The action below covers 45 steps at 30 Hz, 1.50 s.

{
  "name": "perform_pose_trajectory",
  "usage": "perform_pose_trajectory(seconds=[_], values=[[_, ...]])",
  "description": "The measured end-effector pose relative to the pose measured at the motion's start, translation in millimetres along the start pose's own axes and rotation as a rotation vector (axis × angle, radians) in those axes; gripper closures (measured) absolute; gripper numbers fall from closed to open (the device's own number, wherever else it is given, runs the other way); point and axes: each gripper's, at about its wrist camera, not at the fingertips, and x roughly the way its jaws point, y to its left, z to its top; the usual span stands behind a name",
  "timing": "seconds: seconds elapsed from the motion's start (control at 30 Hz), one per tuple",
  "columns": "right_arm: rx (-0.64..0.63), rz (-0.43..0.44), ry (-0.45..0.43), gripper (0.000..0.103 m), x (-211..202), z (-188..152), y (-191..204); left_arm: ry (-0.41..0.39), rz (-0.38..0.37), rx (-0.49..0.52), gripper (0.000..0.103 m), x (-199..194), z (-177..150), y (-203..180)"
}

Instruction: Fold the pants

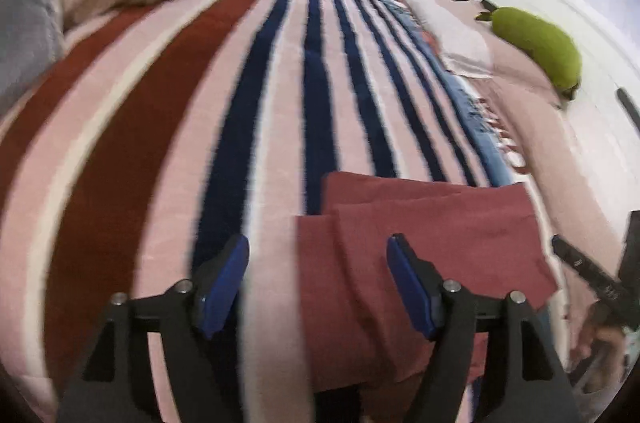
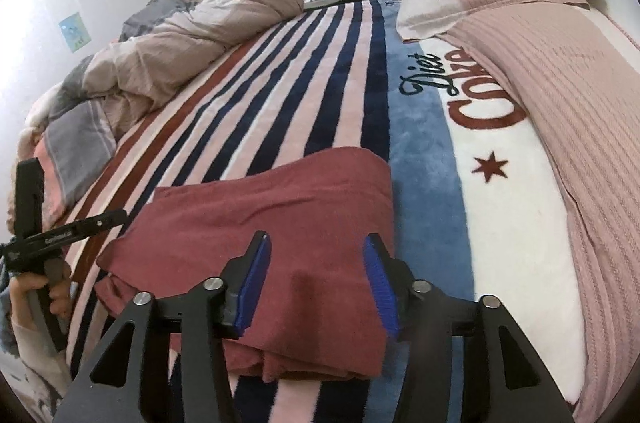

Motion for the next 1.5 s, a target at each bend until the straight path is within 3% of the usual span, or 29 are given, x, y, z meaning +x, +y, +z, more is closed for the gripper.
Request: perform_pose_trajectory(seconds=[0.07, 0.17, 0.27, 0.4, 0.47, 0.67, 0.8, 0.93, 1.0, 1.2, 1.3, 1.5], values=[[-0.005, 0.002, 0.006, 0.044, 1.4, -1.2, -1.0, 0.036, -0.042, 0.001, 0.035, 9.8, -1.6, -6.7], [-0.001, 0.008, 0.023, 0.043, 6.7, -4.6, -4.7, 0.07, -0.029, 0.028, 0.035, 23.6, -4.6, -20.3], [0.011, 0.025, 0.058, 0.04, 16.4, -8.0, -9.8, 0.077, -0.009, 0.044, 0.035, 30.8, -6.5, -27.2], [0.009, 0.037, 0.094, 0.038, 28.6, -11.5, -12.3, 0.091, -0.069, 0.042, 0.035, 35.7, -8.4, -31.6], [0.018, 0.044, 0.119, 0.037, 34.8, -13.0, -13.5, 0.096, -0.065, 0.067, 0.035, 39.6, -10.6, -38.4], [0.039, -0.013, 0.127, 0.038, 39.7, -12.1, -19.9, 0.106, -0.112, 0.061, 0.049, 41.5, -11.9, -41.7], [0.072, -0.047, 0.12, 0.031, 36.6, -10.6, -32.2, 0.108, -0.126, 0.059, 0.061, 41.3, -13.4, -42.6], [0.121, 0.03, 0.161, 0.031, 43.4, -14.8, -40.2, 0.103, -0.133, 0.072, 0.072, 40.2, -14.2, -46.9], [0.117, 0.083, 0.167, 0.051, 44.1, -15.9, -35.8, 0.1, -0.147, 0.069, 0.076, 38.2, -14.4, -47.2], [0.095, 0.075, 0.147, 0.085, 33.8, -13.3, -28.1, 0.05, -0.159, 0.087, 0.08, 26.8, -10.6, -53.4], [0.091, 0.08, 0.113, 0.09, 17.5, -9.8, -23.4, 0.005, -0.184, 0.092, 0.08, 11.1, -8.8, -54.8], [0.067, 0.065, 0.055, 0.091, -23.4, -11.9, -3.8, -0.058, -0.243, 0.106, 0.081, -19.0, -6.8, -59.5]])
